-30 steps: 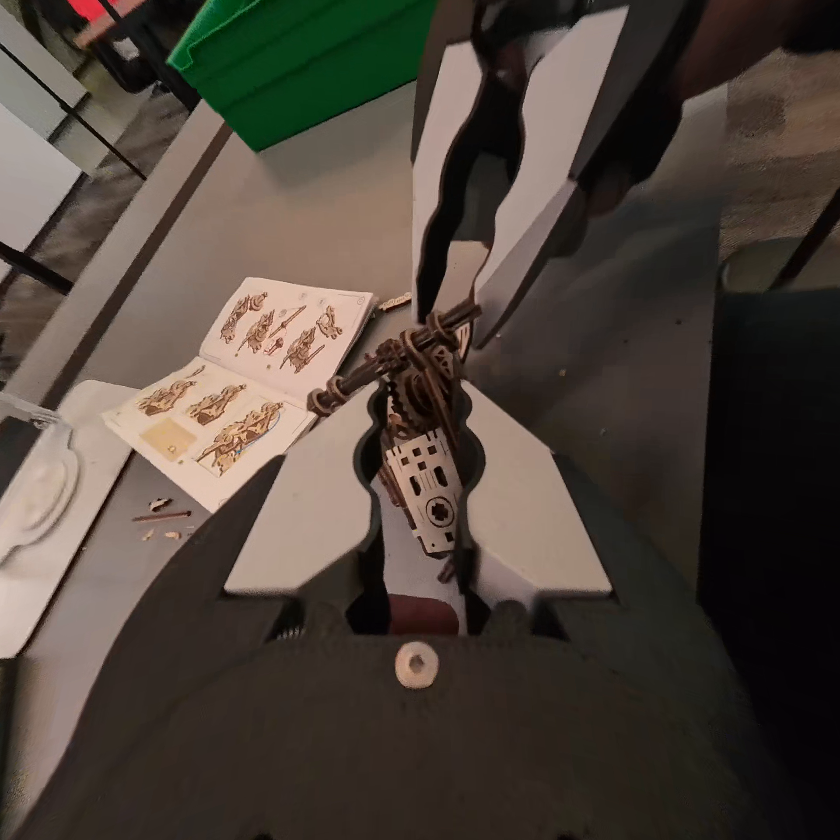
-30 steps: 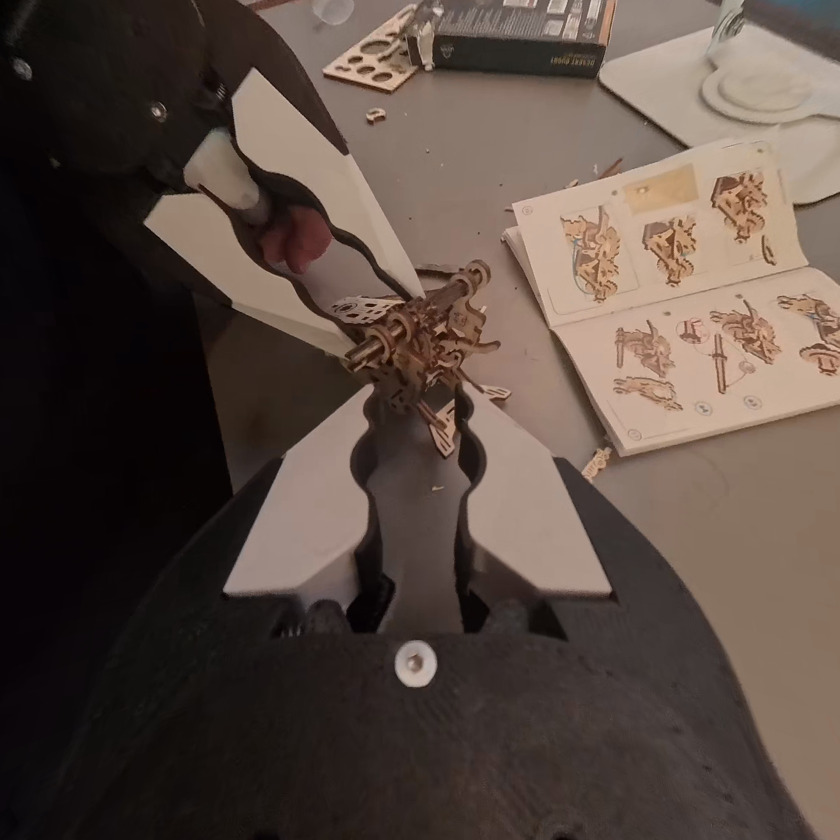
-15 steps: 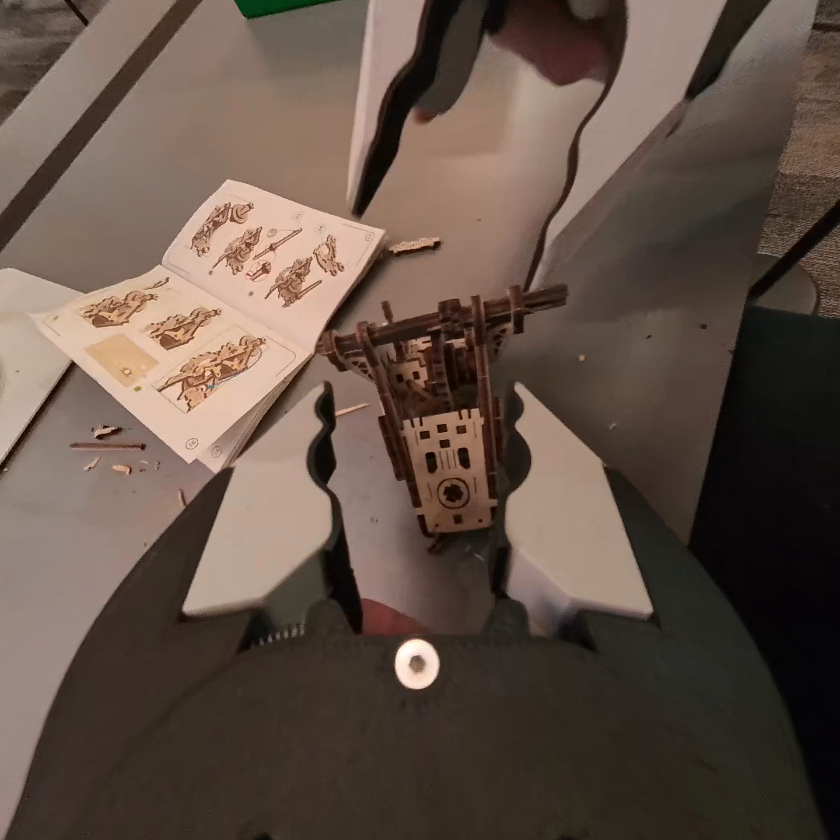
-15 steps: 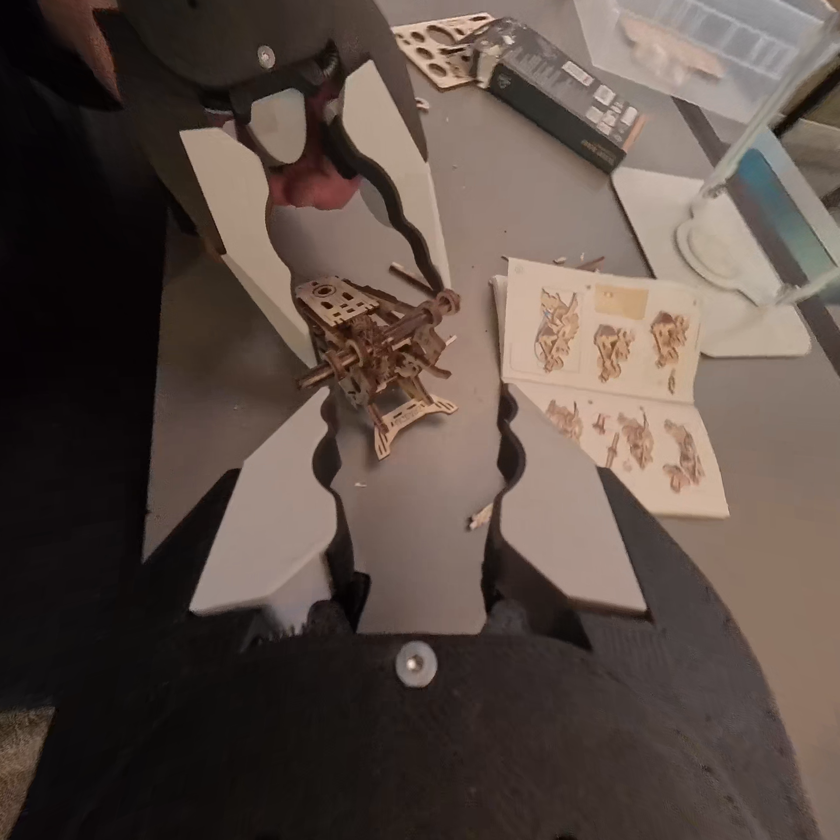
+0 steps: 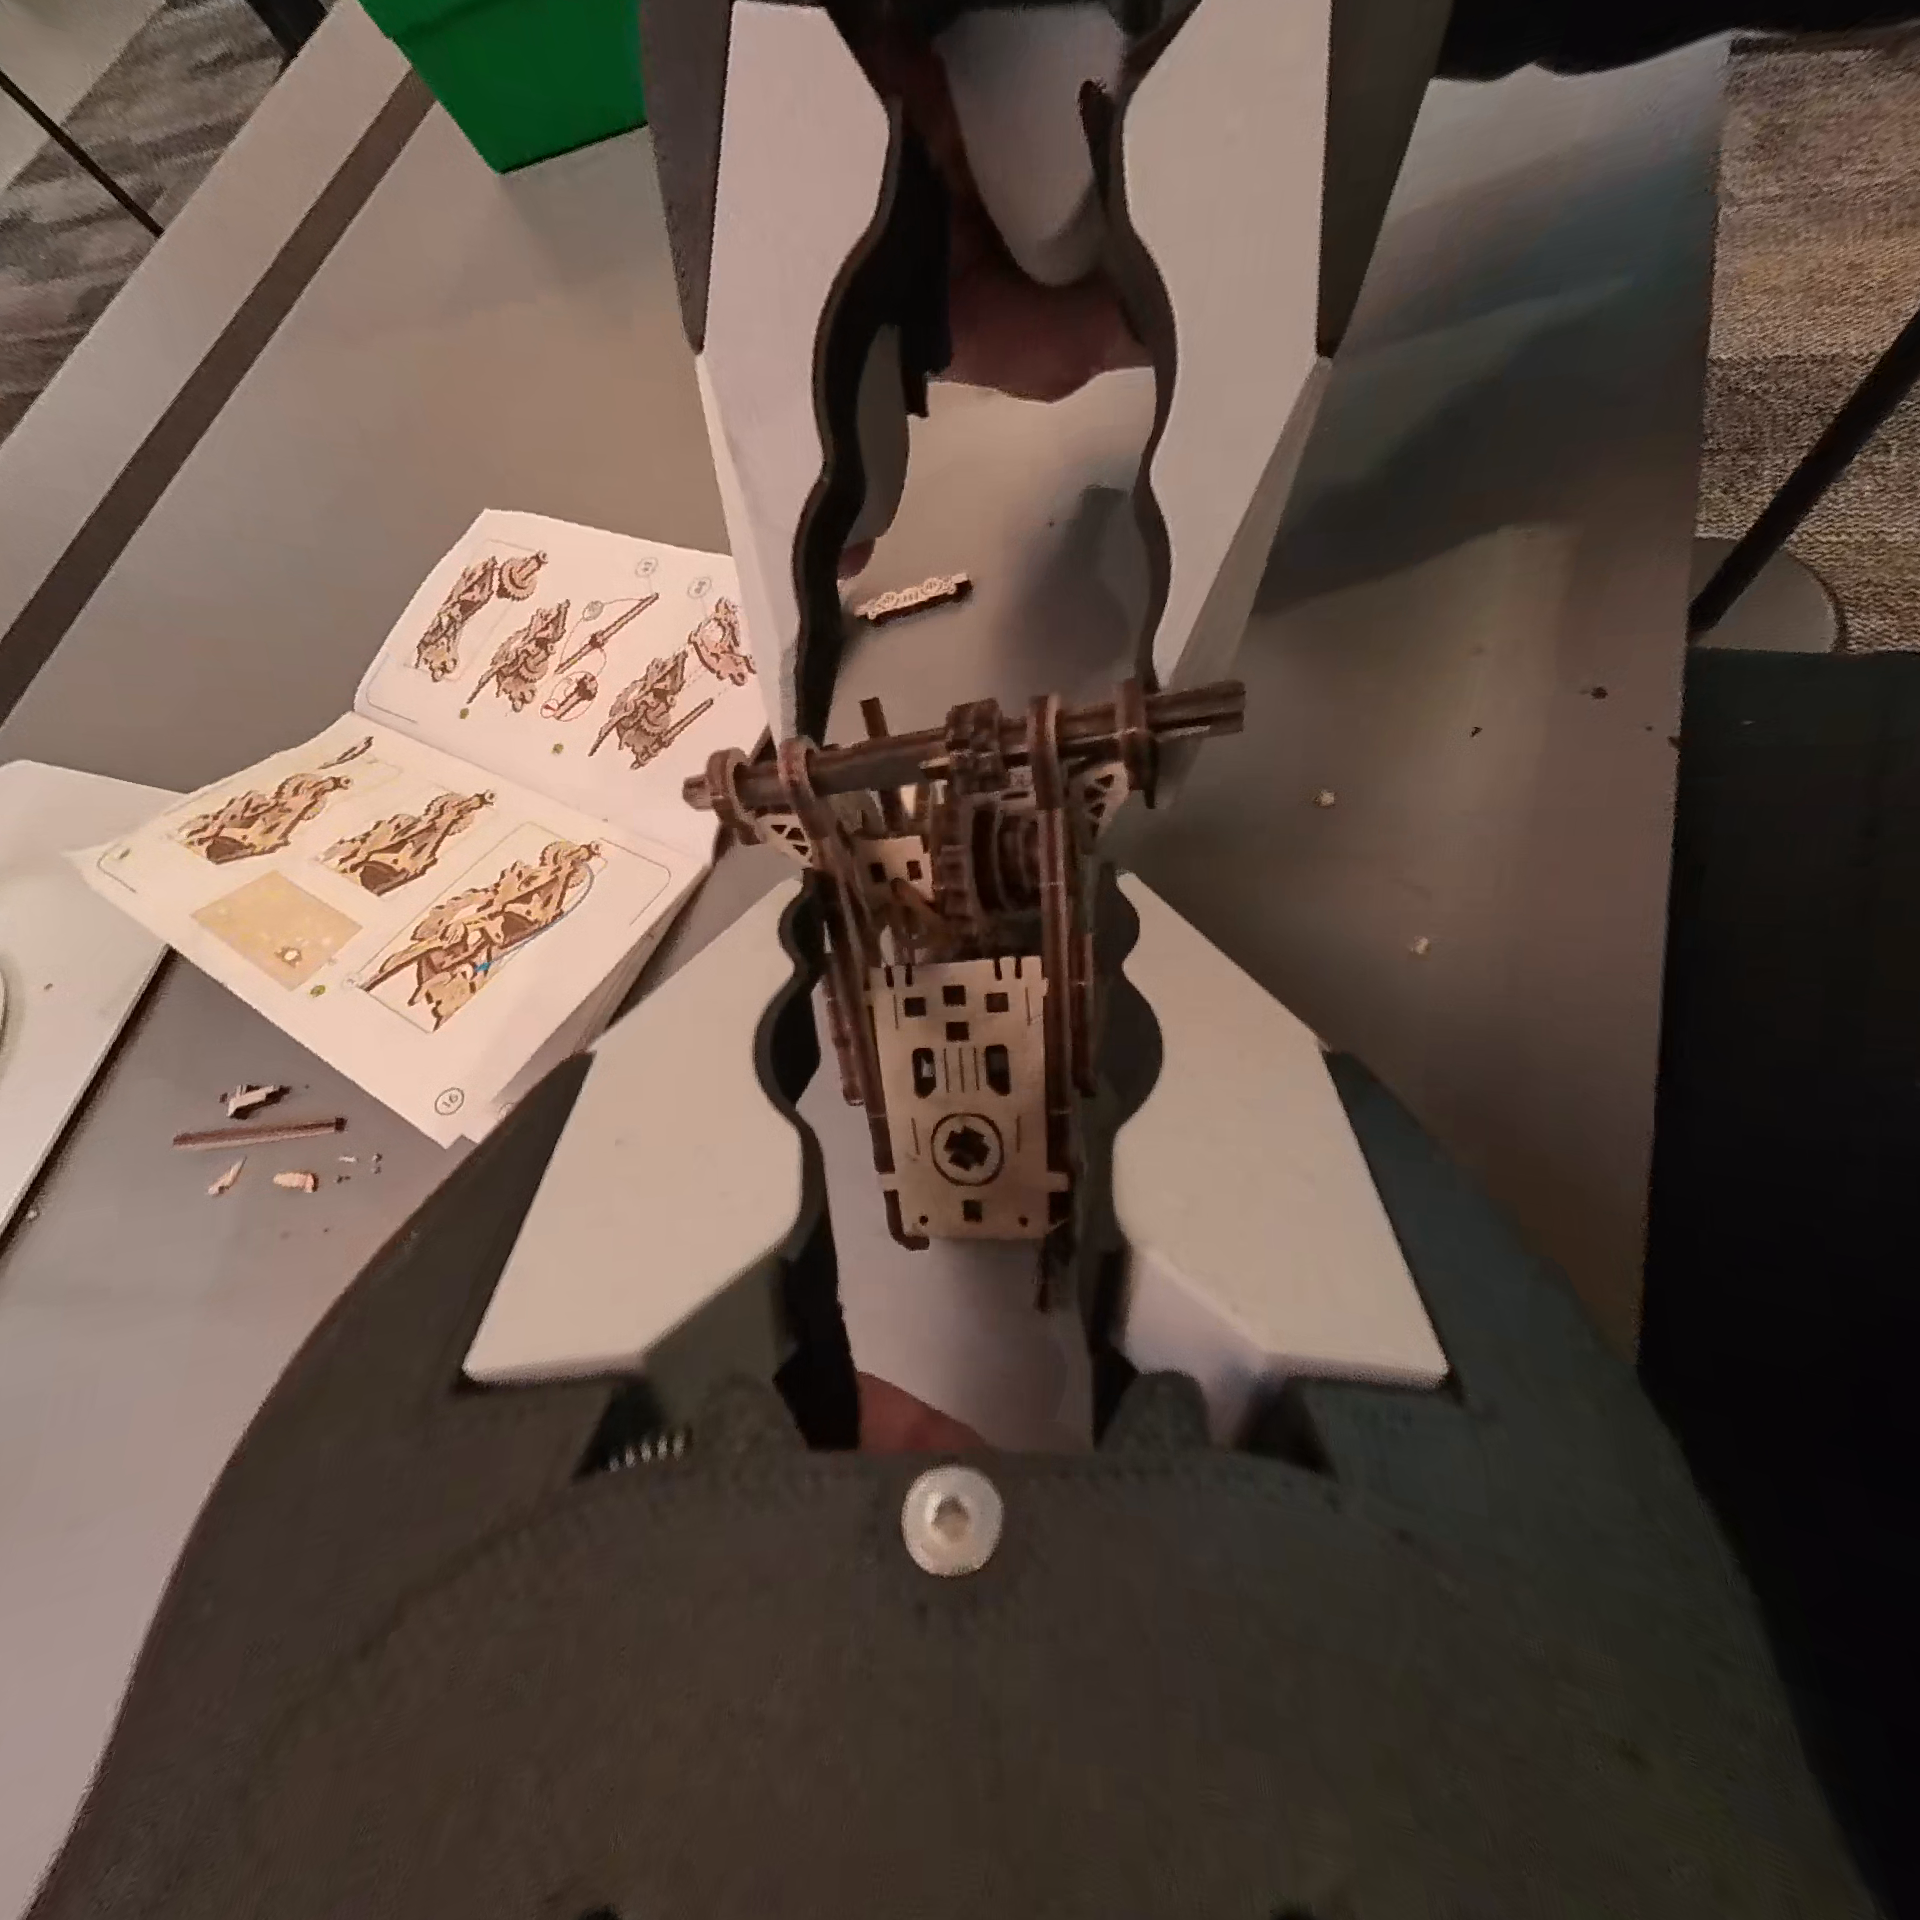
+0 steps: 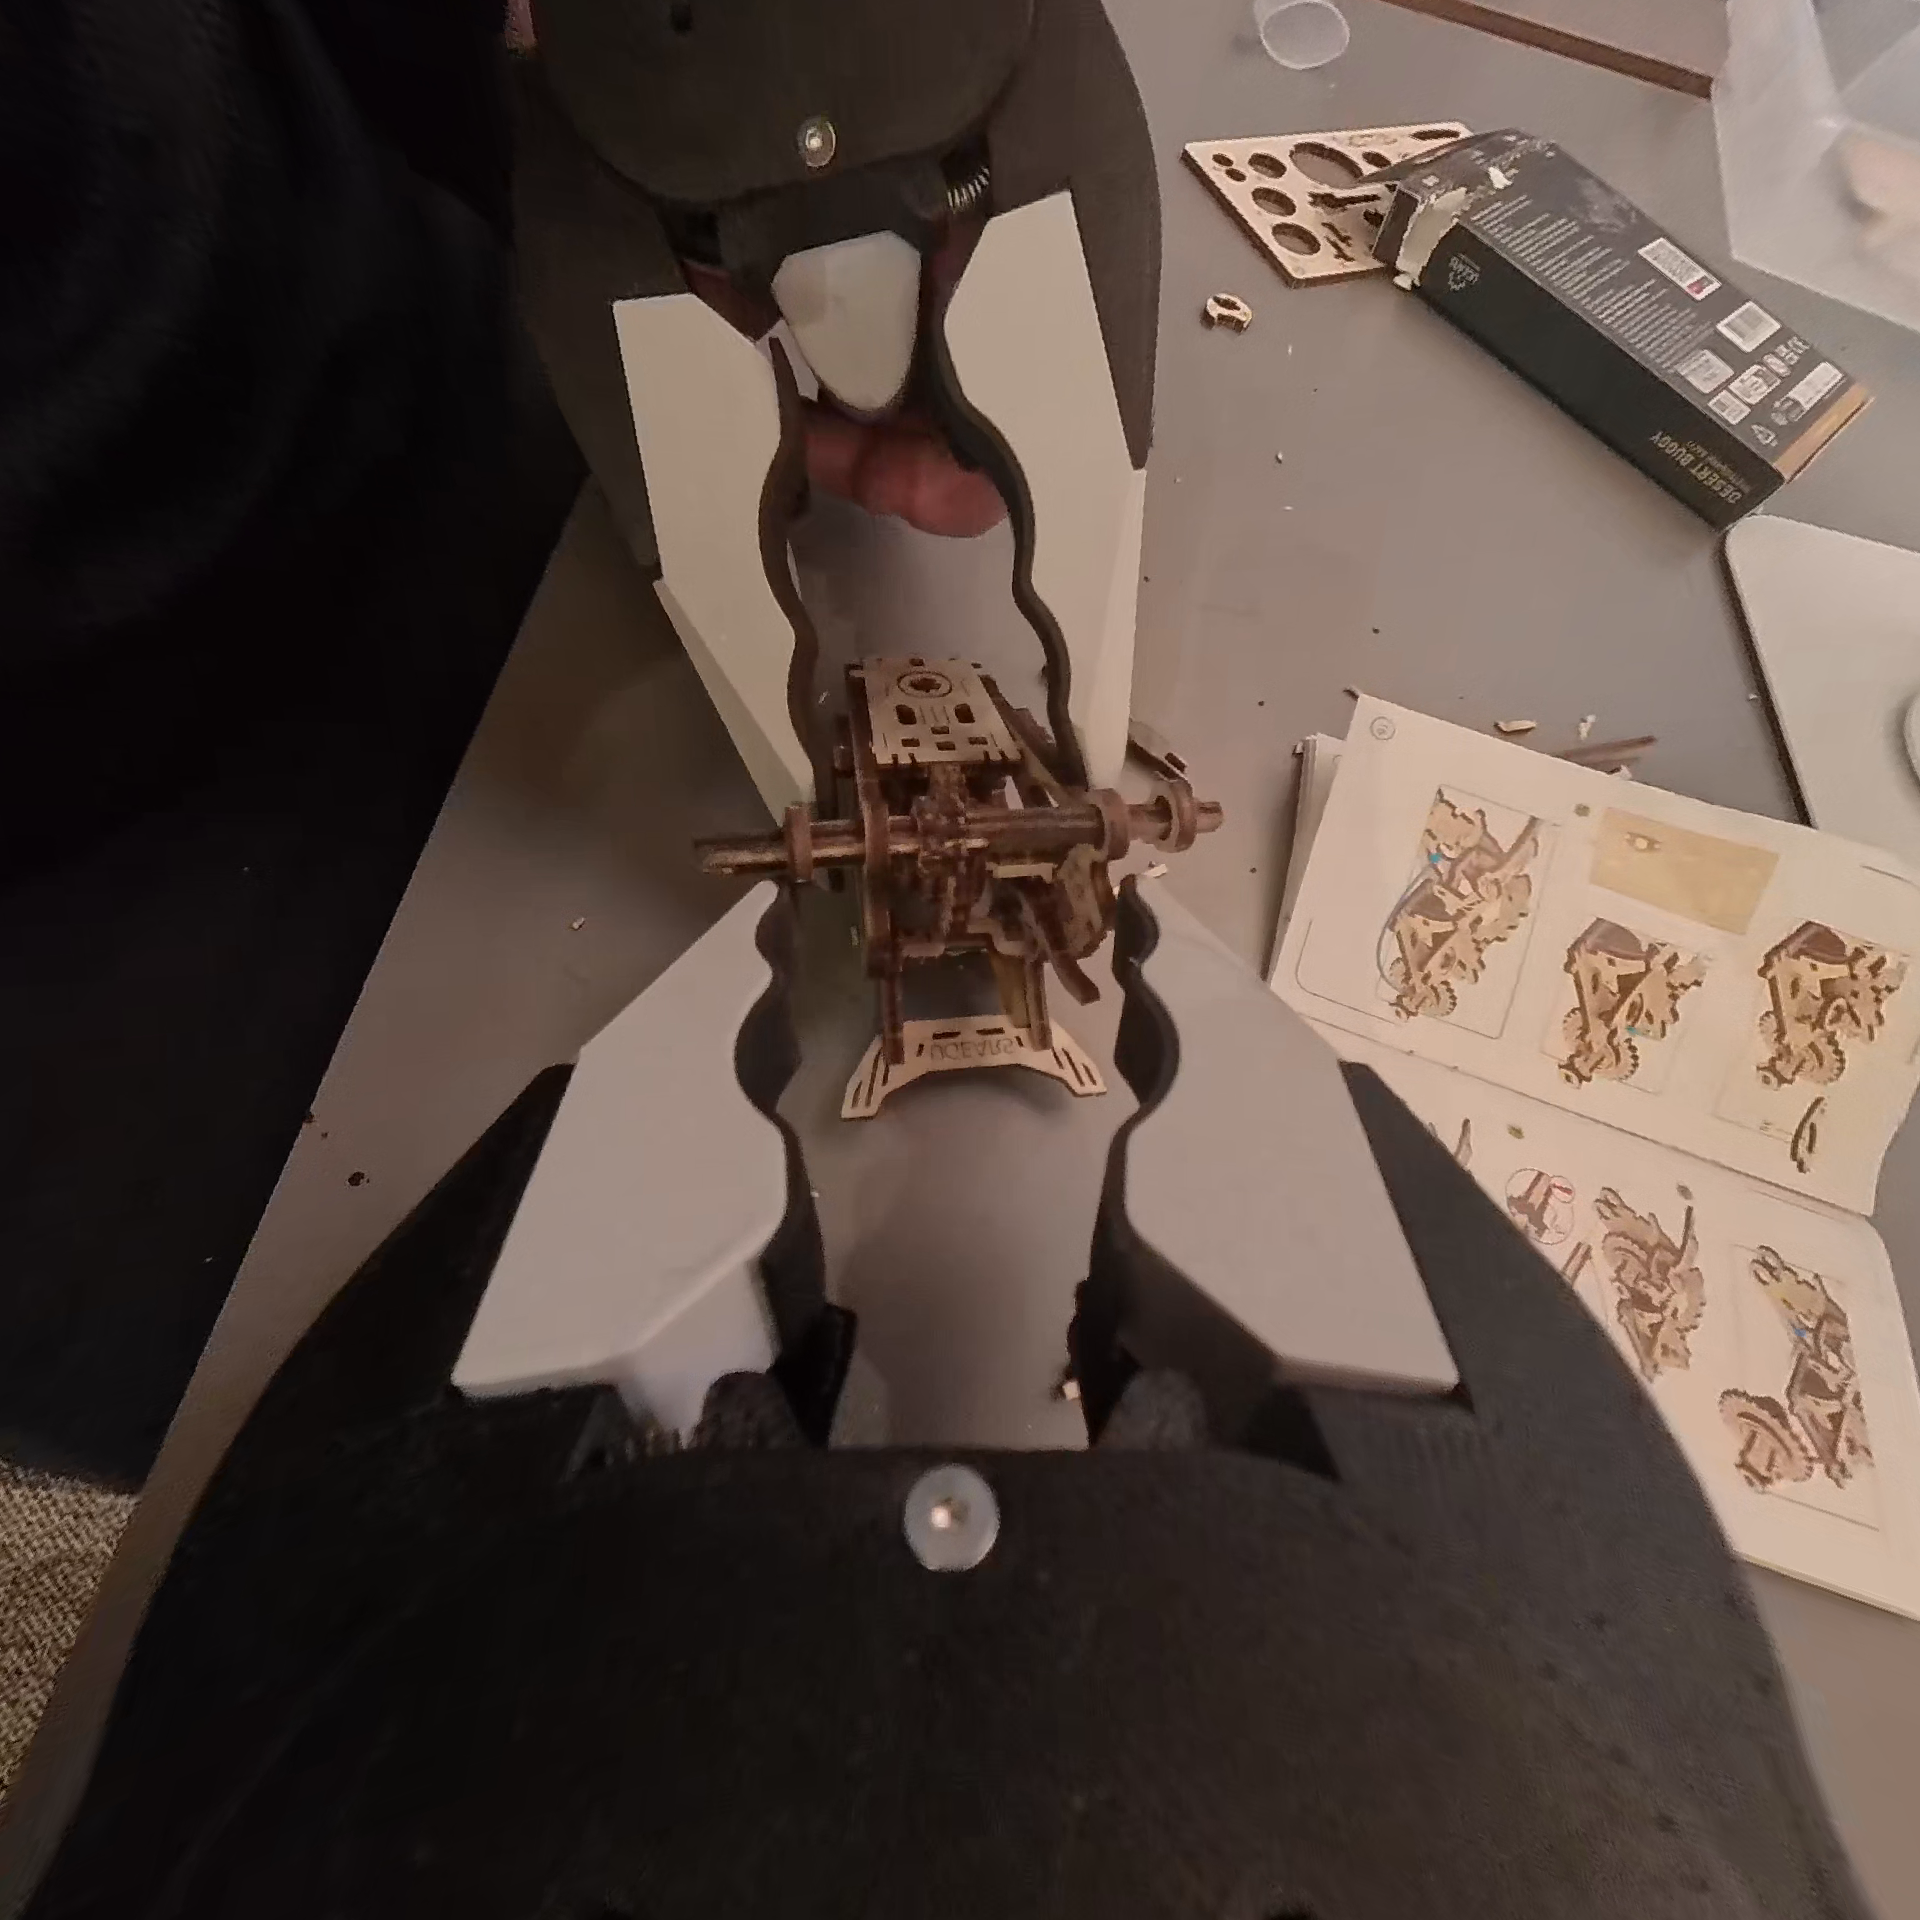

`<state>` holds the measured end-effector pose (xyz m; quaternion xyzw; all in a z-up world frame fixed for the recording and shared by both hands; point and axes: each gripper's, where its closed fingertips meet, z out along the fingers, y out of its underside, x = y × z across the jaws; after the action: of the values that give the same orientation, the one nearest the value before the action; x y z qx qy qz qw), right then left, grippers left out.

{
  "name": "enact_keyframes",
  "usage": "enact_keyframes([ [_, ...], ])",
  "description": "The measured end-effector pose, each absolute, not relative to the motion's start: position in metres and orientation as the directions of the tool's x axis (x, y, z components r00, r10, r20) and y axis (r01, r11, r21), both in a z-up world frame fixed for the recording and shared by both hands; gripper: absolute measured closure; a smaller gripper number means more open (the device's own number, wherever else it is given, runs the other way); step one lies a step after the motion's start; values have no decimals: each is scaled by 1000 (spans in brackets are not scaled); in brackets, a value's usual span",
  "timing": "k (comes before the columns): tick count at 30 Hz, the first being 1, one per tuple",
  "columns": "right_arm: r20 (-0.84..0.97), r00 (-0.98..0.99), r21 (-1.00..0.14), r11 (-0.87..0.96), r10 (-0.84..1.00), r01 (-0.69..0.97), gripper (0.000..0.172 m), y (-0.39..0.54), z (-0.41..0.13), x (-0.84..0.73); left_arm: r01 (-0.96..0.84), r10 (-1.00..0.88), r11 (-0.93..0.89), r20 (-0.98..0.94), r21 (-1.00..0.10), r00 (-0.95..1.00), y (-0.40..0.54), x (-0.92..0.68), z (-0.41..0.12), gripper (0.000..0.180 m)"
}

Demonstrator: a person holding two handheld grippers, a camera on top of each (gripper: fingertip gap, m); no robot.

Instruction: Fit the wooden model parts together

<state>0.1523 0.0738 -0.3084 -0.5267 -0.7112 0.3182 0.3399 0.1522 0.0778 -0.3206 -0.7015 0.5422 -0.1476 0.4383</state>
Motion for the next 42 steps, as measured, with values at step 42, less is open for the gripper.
enact_keyframes([
  [42,264,30,-863,222,964,453,172,75,-281,155,-632,-883,1,-297,-775,363,82,153,-323,133],
])
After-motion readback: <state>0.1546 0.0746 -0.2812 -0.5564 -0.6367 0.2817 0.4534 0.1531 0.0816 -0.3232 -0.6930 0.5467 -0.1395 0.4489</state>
